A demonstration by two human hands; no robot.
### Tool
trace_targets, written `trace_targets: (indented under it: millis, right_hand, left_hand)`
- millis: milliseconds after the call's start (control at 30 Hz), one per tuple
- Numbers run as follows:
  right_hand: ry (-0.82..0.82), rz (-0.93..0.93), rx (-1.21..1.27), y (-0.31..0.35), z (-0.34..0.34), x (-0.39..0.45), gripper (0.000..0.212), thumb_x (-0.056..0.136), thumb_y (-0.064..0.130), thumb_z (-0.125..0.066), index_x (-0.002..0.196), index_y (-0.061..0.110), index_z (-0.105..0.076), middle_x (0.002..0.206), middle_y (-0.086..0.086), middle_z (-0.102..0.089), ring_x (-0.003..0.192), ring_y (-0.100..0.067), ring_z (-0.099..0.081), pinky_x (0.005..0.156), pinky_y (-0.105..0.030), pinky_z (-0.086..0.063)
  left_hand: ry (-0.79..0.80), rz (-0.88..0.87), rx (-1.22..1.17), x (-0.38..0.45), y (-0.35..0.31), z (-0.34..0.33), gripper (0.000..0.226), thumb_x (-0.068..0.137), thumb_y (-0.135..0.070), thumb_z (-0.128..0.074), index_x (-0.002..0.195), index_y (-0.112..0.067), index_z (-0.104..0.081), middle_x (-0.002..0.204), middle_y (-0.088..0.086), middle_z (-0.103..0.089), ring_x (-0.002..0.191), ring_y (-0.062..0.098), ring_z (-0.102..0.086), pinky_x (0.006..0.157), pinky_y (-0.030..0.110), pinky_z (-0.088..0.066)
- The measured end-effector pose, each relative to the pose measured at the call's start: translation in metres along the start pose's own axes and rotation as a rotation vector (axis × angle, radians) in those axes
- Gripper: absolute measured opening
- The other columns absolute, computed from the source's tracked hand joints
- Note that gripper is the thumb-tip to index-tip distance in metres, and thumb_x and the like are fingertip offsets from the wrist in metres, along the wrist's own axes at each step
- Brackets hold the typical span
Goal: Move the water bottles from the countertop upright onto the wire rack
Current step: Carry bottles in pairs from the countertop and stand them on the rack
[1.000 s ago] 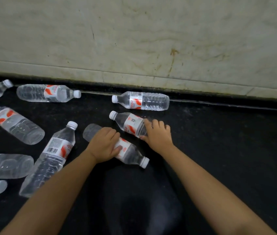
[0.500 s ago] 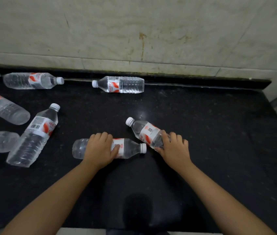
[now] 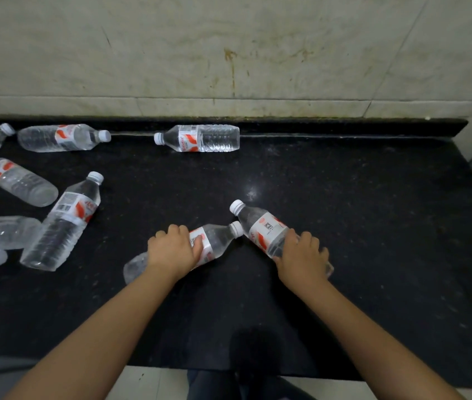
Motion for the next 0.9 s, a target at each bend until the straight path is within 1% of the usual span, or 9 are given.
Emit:
trace_targets:
  millis: [133, 267, 400, 467, 533, 667, 800, 833, 900]
  right_hand:
    - [-0.085, 0.099, 0.035, 0.024, -0.003, 0.004, 0.065, 0.085, 0.025, -0.055, 0.137, 0.013, -0.018, 0.147, -0.014, -0.019, 0.135, -0.03, -0.019, 0.113, -0.053, -0.013]
    - [-0.095, 0.11, -0.021, 0.033, -0.011, 0.013, 0.07, 0.087, 0.032, -0.053, 0.141, 0.016, -0.011, 0.15, -0.012, -0.015, 0.135, -0.03, -0.02, 0.109, -0.058, -0.018]
    - [-0.113, 0.111, -0.033, 0.032, -0.006, 0.026, 0.061, 0.084, 0.04, -0.054, 0.131, 0.014, -0.025, 0.133, -0.014, -0.035, 0.116, -0.03, -0.039, 0.091, -0.047, -0.038]
    - [-0.104, 0.154, 0.012, 0.038, -0.002, 0.035, 0.053, 0.085, 0.039, -0.052, 0.126, 0.011, -0.03, 0.125, -0.014, -0.041, 0.11, -0.029, -0.042, 0.086, -0.042, -0.039]
    - [-0.076, 0.207, 0.005, 0.043, 0.0, 0.045, 0.061, 0.084, 0.04, -0.052, 0.13, 0.01, -0.027, 0.124, -0.013, -0.043, 0.111, -0.029, -0.044, 0.088, -0.04, -0.039]
    - [-0.017, 0.228, -0.036, 0.042, -0.003, 0.055, 0.078, 0.08, 0.047, -0.056, 0.138, 0.014, -0.016, 0.128, -0.014, -0.041, 0.116, -0.029, -0.042, 0.093, -0.041, -0.039]
    - [-0.096, 0.233, -0.055, 0.044, -0.003, 0.051, 0.075, 0.081, 0.047, -0.055, 0.137, 0.014, -0.018, 0.125, -0.014, -0.043, 0.112, -0.028, -0.044, 0.091, -0.039, -0.039]
    - [-0.12, 0.228, -0.052, 0.045, -0.001, 0.049, 0.074, 0.082, 0.046, -0.054, 0.137, 0.014, -0.018, 0.125, -0.014, -0.043, 0.111, -0.028, -0.044, 0.09, -0.038, -0.039]
    - [-0.151, 0.212, -0.053, 0.045, 0.0, 0.041, 0.073, 0.084, 0.044, -0.053, 0.139, 0.013, -0.016, 0.124, -0.015, -0.043, 0.11, -0.028, -0.044, 0.09, -0.037, -0.038]
  left_hand:
    - [-0.031, 0.019, -0.01, -0.007, -0.001, 0.0, 0.043, 0.092, -0.042, -0.034, 0.105, -0.004, -0.051, 0.109, 0.014, -0.057, 0.096, 0.033, -0.055, 0.075, 0.038, -0.042]
    - [-0.135, -0.064, -0.082, -0.017, -0.005, 0.004, 0.037, 0.083, -0.036, -0.058, 0.084, 0.001, -0.058, 0.084, 0.019, -0.062, 0.073, 0.036, -0.059, 0.061, 0.037, -0.042]
    - [-0.065, -0.092, -0.038, -0.017, 0.002, -0.011, 0.053, 0.086, -0.056, -0.038, 0.115, -0.012, -0.046, 0.108, 0.006, -0.055, 0.096, 0.026, -0.053, 0.076, 0.037, -0.038]
    - [-0.101, -0.182, -0.106, -0.016, 0.002, -0.012, 0.062, 0.083, -0.059, -0.04, 0.128, -0.016, -0.039, 0.116, 0.005, -0.051, 0.102, 0.024, -0.049, 0.082, 0.036, -0.037]
    - [-0.099, -0.269, -0.107, -0.015, -0.003, -0.007, 0.071, 0.081, -0.06, -0.045, 0.135, -0.017, -0.031, 0.121, 0.007, -0.047, 0.106, 0.024, -0.046, 0.084, 0.035, -0.038]
    - [-0.015, -0.308, -0.024, -0.008, -0.008, -0.007, 0.077, 0.08, -0.061, -0.044, 0.14, -0.022, -0.018, 0.124, 0.006, -0.042, 0.109, 0.023, -0.041, 0.087, 0.033, -0.037]
    - [-0.131, -0.358, 0.013, -0.013, -0.016, 0.008, 0.074, 0.062, -0.058, -0.071, 0.122, -0.018, -0.054, 0.09, 0.008, -0.062, 0.079, 0.024, -0.059, 0.063, 0.035, -0.049]
    - [-0.132, -0.362, 0.008, -0.013, -0.016, 0.01, 0.073, 0.063, -0.056, -0.071, 0.122, -0.017, -0.054, 0.09, 0.009, -0.062, 0.079, 0.025, -0.059, 0.063, 0.036, -0.049]
    - [-0.073, -0.338, -0.051, -0.013, -0.014, 0.005, 0.07, 0.079, -0.054, -0.055, 0.137, -0.019, -0.033, 0.107, 0.011, -0.054, 0.097, 0.027, -0.051, 0.078, 0.036, -0.043]
Point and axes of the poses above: each hand's wrist, its own x-axis towards the middle knuckle, its own z-axis out of the back of the hand, y = z × x, the point moved 5 cm from there along x, towards the middle knuckle
